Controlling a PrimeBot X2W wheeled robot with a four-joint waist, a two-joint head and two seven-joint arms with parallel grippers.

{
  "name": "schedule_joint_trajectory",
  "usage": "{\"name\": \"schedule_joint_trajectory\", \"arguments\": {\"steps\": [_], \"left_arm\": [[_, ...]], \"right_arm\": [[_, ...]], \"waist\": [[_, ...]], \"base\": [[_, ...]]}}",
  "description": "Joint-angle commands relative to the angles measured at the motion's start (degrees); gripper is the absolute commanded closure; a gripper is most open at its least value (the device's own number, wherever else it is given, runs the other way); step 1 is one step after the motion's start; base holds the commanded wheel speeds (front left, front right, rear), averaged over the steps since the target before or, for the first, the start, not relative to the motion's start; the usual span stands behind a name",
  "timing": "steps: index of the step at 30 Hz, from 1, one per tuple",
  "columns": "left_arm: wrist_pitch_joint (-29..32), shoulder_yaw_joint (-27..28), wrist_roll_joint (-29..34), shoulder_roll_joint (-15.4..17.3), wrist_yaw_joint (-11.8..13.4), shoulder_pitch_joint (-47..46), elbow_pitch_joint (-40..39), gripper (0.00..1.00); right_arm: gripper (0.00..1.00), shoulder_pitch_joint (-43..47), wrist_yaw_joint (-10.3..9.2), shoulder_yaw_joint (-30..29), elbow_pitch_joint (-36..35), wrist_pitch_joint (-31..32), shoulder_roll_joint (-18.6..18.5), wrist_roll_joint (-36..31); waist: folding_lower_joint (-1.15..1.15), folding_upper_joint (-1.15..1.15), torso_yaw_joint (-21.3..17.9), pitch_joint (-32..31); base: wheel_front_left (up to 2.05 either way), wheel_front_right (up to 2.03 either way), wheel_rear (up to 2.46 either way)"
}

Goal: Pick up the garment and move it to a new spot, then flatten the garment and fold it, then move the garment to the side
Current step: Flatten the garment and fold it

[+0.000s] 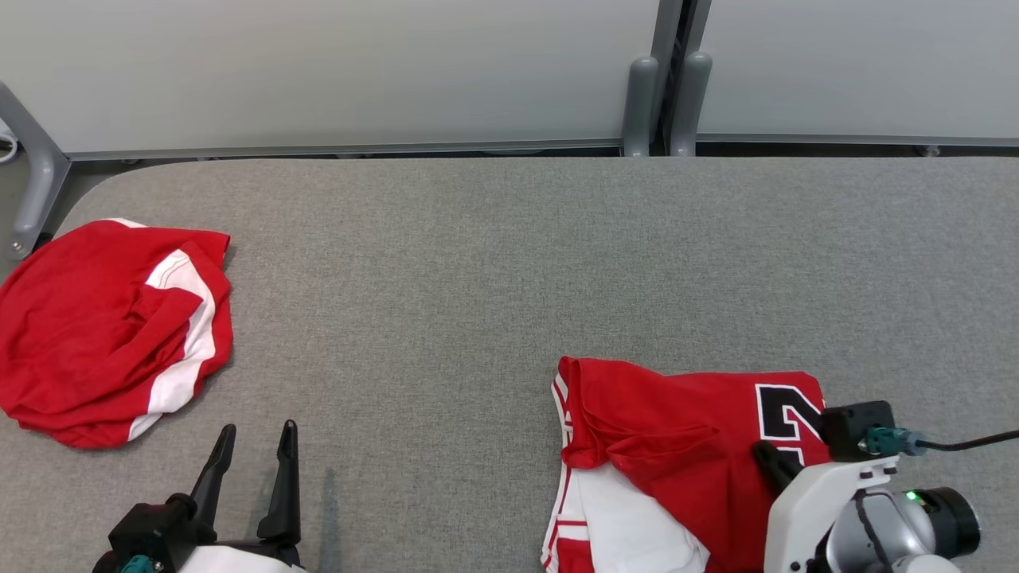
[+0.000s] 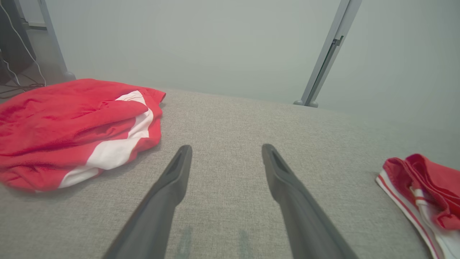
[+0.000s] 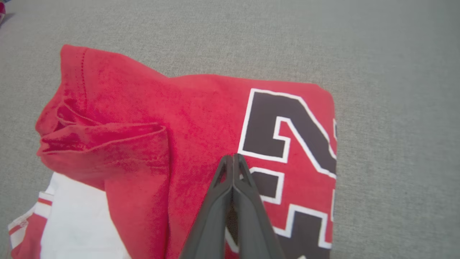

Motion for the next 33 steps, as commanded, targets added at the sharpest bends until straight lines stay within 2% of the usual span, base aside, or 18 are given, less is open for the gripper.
{"name": "schedule_joint_trajectory", "arguments": {"steps": [1,4,9,18,21,23,24,25,33], "left_arm": [[-0.25,0.05,0.34,0.28,-0.34,-0.89,0.18,0.00],[-0.25,0.12,0.24,0.51,-0.44,-0.70,0.27,0.00],[-0.25,-0.03,-0.02,0.72,-0.39,0.16,0.44,0.00],[-0.17,-0.11,-0.51,1.19,0.18,1.19,0.11,0.00],[-0.04,-0.31,-0.48,1.30,0.28,0.94,-0.10,0.00],[-0.06,-0.31,-0.44,1.44,0.40,0.90,-0.26,0.00],[-0.06,-0.29,-0.44,1.47,0.55,0.95,-0.37,0.00],[-0.07,-0.26,-0.48,1.48,0.64,1.04,-0.43,0.00],[-0.14,0.88,-1.31,1.34,1.42,1.86,-1.50,0.00]], "right_arm": [[1.00,-0.15,0.01,1.54,1.09,-0.07,-0.27,0.69],[1.00,-0.31,0.01,3.87,1.99,0.63,-0.26,1.47],[1.00,0.08,0.02,11.49,2.86,1.50,-0.27,3.88],[1.00,0.10,0.01,28.81,0.85,2.65,-0.33,15.95],[1.00,-1.07,0.01,30.73,1.73,0.67,-0.34,17.42],[1.00,-2.03,0.01,29.72,2.18,-1.45,-0.37,17.40],[0.67,-2.44,0.01,28.79,2.45,-2.64,-0.38,17.11],[0.00,-2.67,0.02,27.80,2.58,-3.65,-0.33,16.79],[0.00,-0.11,0.02,11.33,-3.28,-9.91,-0.32,13.78]], "waist": [[0.00,0.00,0.30,-0.32],[0.00,0.00,0.58,-0.65],[0.00,0.00,1.09,-1.40],[0.00,0.00,0.94,-2.10],[0.00,0.00,0.95,-2.20],[0.00,0.00,0.90,-2.35],[0.00,0.00,0.86,-2.44],[0.00,0.00,0.80,-2.55],[0.00,0.00,-0.12,-4.69]], "base": [[0.00,0.00,0.00],[0.00,0.00,0.00],[0.00,0.00,0.00],[0.00,0.00,0.00],[0.00,0.00,0.00],[0.00,0.00,0.00],[0.00,0.00,0.00],[0.00,0.00,0.00],[0.00,0.00,0.00]]}}
